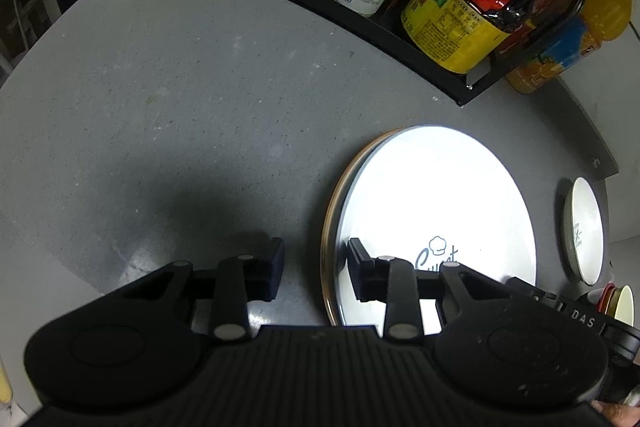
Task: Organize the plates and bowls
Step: 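Lower the Sweet plate onto the flower plate and open both tools, then move both tools over to the BAKERY plate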
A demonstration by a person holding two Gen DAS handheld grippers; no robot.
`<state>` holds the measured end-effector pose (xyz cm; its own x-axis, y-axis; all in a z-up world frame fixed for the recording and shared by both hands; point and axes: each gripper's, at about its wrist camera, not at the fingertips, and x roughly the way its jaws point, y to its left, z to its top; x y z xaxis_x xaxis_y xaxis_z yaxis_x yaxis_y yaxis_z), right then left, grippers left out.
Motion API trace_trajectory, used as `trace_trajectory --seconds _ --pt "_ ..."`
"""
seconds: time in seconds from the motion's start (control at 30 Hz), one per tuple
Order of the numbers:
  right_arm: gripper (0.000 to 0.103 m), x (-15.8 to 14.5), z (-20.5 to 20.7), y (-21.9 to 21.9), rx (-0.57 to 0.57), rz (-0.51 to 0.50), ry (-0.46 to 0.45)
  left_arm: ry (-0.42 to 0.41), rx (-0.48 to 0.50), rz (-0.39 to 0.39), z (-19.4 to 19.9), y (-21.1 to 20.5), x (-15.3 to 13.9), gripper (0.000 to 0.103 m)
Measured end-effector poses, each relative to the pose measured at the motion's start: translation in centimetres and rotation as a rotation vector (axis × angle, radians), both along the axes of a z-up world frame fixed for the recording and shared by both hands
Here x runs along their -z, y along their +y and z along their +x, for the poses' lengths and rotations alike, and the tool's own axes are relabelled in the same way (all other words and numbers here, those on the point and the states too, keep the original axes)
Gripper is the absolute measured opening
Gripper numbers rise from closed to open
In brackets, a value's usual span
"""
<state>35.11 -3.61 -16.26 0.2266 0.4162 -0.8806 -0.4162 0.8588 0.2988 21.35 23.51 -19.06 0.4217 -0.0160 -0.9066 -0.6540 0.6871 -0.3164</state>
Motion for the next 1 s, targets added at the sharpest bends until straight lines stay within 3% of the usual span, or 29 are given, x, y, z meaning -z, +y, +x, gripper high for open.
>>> trace_trajectory --seconds 0.1,0.27,0.53,0.67,0.87,1.0 --pt "0.042 -0.6 -0.1 0.0 0.009 -0.01 -0.004 0.037 0.014 0.033 0.3 -0.4 -0.4 0.041" --pt "0.055 -1.6 -0.6 0.1 0.008 -0.031 -0.042 0.026 0.045 0.028 0.7 -1.3 -1.3 0.054" --pt "0.091 -4.3 -2.1 -0.6 0.008 -0.033 -0.108 -0.007 0.085 0.073 0.8 -3.2 -3.5 0.072" --pt "0.098 -5.6 -2.8 -1.6 0.022 -0.024 -0.12 -0.022 0.127 0.072 1.0 -4.5 -4.5 0.082" --pt "0.1 -7.0 -3.6 -3.3 0.051 -0.039 -0.159 -0.045 0.192 -0.004 1.5 -6.2 -5.5 0.086" --pt "0.103 -7.9 -4.1 -4.8 0.091 -0.039 -0.169 -0.054 0.24 0.008 1.9 -7.9 -6.5 0.088"
